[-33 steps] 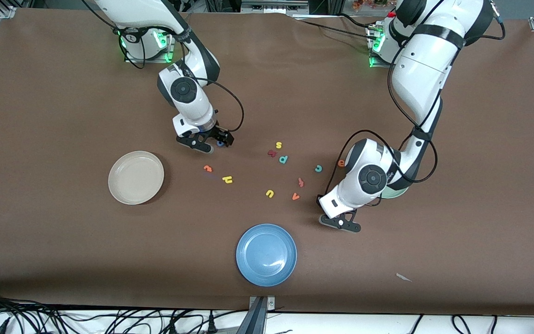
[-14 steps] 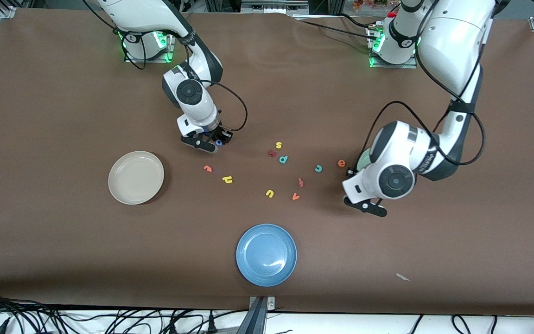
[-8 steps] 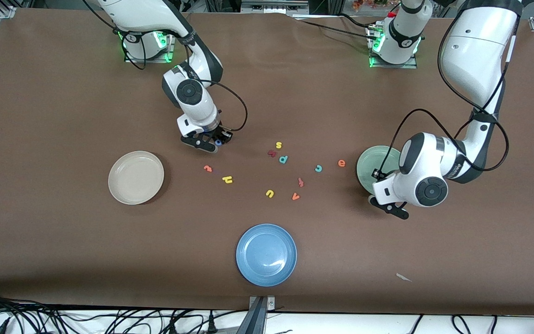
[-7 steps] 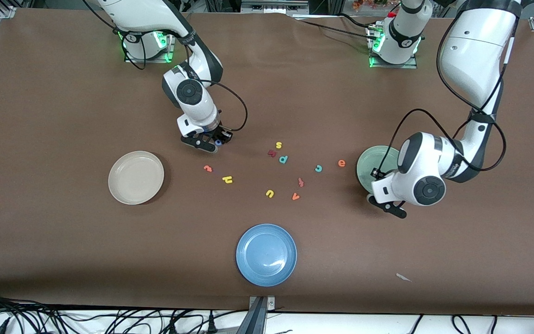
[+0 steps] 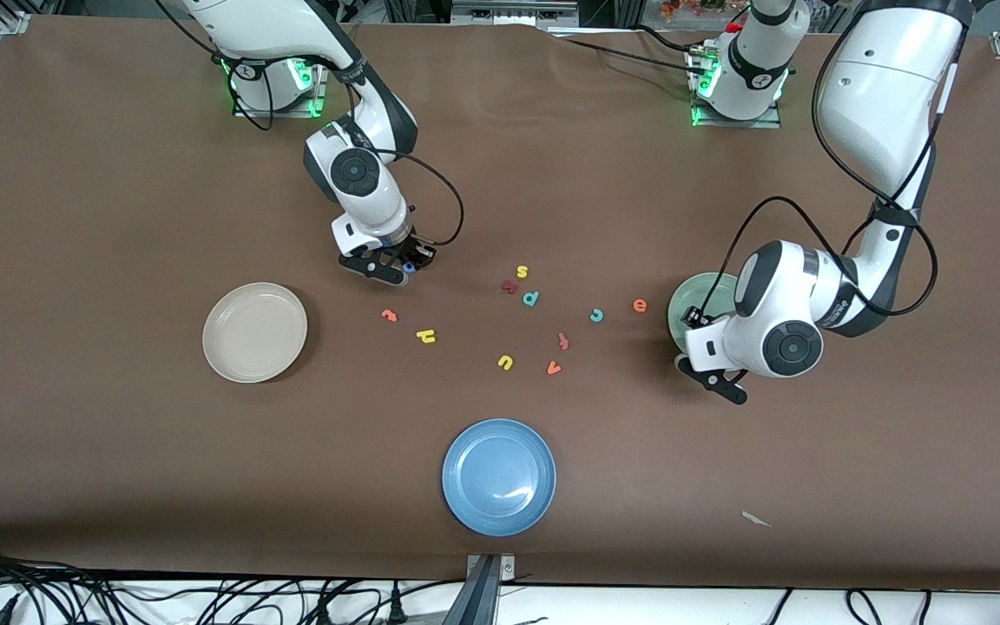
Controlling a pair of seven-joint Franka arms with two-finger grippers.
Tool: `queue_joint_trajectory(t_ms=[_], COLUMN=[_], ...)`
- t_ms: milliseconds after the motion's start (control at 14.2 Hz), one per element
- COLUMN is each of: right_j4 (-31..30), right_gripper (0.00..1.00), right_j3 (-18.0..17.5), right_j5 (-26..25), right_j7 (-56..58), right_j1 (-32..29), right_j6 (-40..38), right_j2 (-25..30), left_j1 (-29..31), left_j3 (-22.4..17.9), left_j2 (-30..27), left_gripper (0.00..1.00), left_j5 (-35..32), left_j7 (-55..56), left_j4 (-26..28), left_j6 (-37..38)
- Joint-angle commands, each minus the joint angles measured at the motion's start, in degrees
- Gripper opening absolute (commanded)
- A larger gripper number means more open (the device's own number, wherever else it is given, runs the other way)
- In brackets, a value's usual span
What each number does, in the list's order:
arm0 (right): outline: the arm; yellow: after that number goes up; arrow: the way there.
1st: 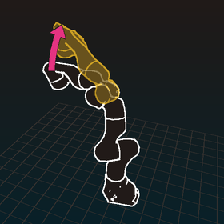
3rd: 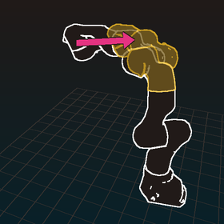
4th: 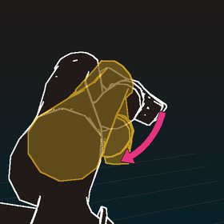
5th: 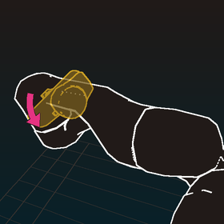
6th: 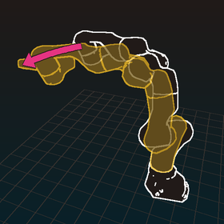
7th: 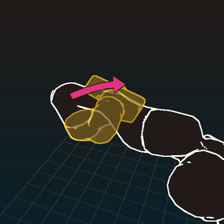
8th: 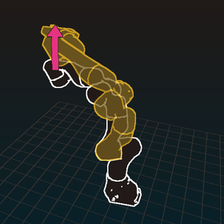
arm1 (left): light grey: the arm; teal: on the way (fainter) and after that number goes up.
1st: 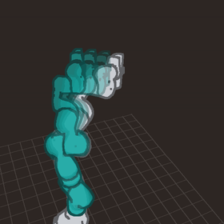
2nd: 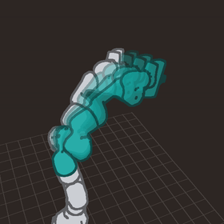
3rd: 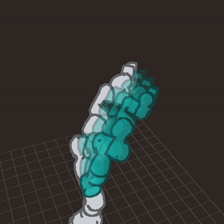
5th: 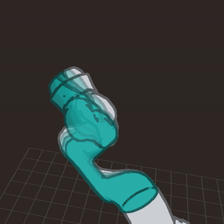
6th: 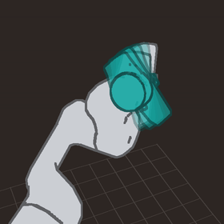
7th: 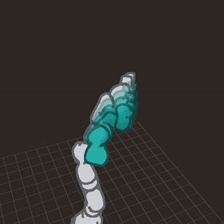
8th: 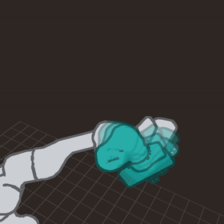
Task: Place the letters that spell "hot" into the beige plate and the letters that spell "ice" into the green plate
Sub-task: 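Drop the pink l on the green plate while the right gripper grasps the ring, then grasp the orange e with the left gripper while the right gripper releases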
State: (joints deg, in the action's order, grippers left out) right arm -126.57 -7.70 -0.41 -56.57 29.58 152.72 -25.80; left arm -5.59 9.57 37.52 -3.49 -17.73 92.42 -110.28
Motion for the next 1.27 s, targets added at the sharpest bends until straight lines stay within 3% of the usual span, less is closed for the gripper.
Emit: queue_joint_trajectory(t_ms=[0,282,493,774,986,1197], right_j4=[1.94,2.03,2.03,2.29,4.05,7.47], right_gripper=[0.21,0.21,0.16,0.13,0.1,0.1], right_j3=[0.4,0.4,0.4,0.4,0.75,1.37], right_j5=[-0.64,-0.64,-0.64,-0.64,-0.73,-0.82], right_j7=[-1.0,-1.0,-1.0,-1.0,-0.73,-0.65], right_j1=[1.0,1.0,1.0,0.92,0.83,0.74], right_j6=[1.18,1.27,1.27,1.18,-0.22,-5.83], right_j2=[-2.32,-2.76,-2.76,-2.67,-1.97,-1.71], left_j1=[0.14,0.49,0.49,1.63,1.28,1.02], left_j3=[2.9,5.37,7.65,8.98,10.11,10.3], left_j2=[-2.72,-3.59,-4.12,-5.0,-7.28,-8.17], left_gripper=[1.0,1.0,1.0,1.0,1.0,1.0], left_j5=[-0.64,-0.38,-0.47,-0.47,-0.82,-2.04], left_j7=[-8.43,-17.48,-18.3,-18.3,-18.21,-18.3], left_j4=[1.18,1.35,2.84,9.33,17.85,19.9], left_j6=[-0.02,-0.2,-0.9,-8.18,-18.0,-20.41])
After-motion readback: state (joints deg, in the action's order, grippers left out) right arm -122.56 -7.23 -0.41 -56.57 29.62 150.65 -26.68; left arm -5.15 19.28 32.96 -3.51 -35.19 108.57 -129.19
